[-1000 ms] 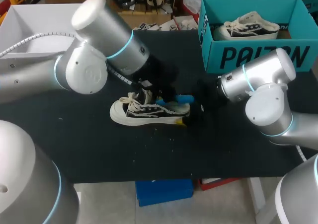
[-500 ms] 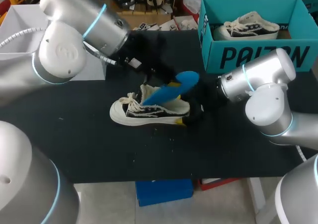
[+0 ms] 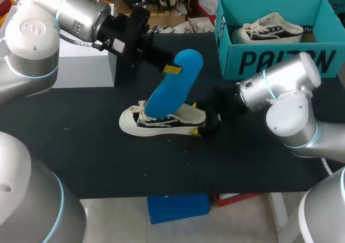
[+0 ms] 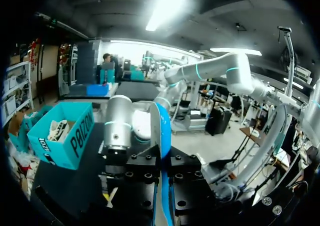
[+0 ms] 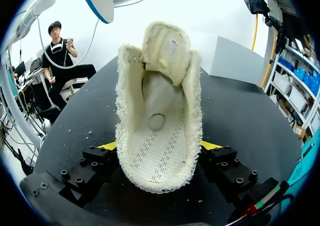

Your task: Take the shoe out of the shoebox, open the shoe tongue, remove and reinsert the insole, then place the shoe into the shoebox

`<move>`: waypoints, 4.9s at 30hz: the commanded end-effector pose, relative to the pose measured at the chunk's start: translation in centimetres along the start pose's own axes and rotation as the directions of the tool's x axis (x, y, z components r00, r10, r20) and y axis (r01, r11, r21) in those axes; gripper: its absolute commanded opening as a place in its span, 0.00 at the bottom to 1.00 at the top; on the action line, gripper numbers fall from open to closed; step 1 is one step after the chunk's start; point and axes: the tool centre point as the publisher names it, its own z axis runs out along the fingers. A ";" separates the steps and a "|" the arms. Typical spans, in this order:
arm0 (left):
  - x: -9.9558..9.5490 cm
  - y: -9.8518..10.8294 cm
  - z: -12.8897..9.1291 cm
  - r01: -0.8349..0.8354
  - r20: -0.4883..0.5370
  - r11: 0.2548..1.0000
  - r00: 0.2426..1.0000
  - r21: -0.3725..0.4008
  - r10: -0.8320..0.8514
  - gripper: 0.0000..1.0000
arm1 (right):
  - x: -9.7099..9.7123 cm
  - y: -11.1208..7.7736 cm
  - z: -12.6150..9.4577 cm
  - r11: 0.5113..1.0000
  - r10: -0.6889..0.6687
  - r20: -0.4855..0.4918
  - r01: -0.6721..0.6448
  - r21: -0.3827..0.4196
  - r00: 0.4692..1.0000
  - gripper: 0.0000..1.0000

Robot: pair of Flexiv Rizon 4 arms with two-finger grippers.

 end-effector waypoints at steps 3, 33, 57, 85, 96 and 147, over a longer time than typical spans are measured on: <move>0.0 0.1 -0.1 -0.001 0.000 1.000 1.000 -0.002 0.001 0.00 | 0.0 -0.1 0.2 1.000 0.001 0.000 -0.001 0.001 1.000 0.00; 1.8 -6.7 -3.9 0.246 -0.046 0.871 0.967 0.425 -0.251 0.00 | 0.0 -0.1 0.2 1.000 0.001 0.000 -0.001 0.001 1.000 0.00; 2.8 -8.1 -4.6 0.260 -0.051 0.828 0.961 0.497 -0.272 0.00 | 0.0 -0.1 0.2 1.000 0.001 0.000 -0.001 0.001 1.000 0.00; 2.8 -8.1 -4.6 0.260 -0.051 0.828 0.961 0.497 -0.272 0.00 | -1.3 3.3 -2.9 0.759 0.065 -0.043 -0.021 0.650 0.997 1.00; 2.8 -8.1 -4.6 0.260 -0.051 0.828 0.961 0.497 -0.272 0.00 | -0.7 3.9 -2.9 0.698 0.033 -0.027 -0.004 0.716 0.999 1.00; 2.8 -8.1 -4.6 0.260 -0.051 0.828 0.961 0.497 -0.272 0.00 | 0.5 4.6 -1.7 0.832 -0.103 -0.156 0.171 0.527 0.982 1.00</move>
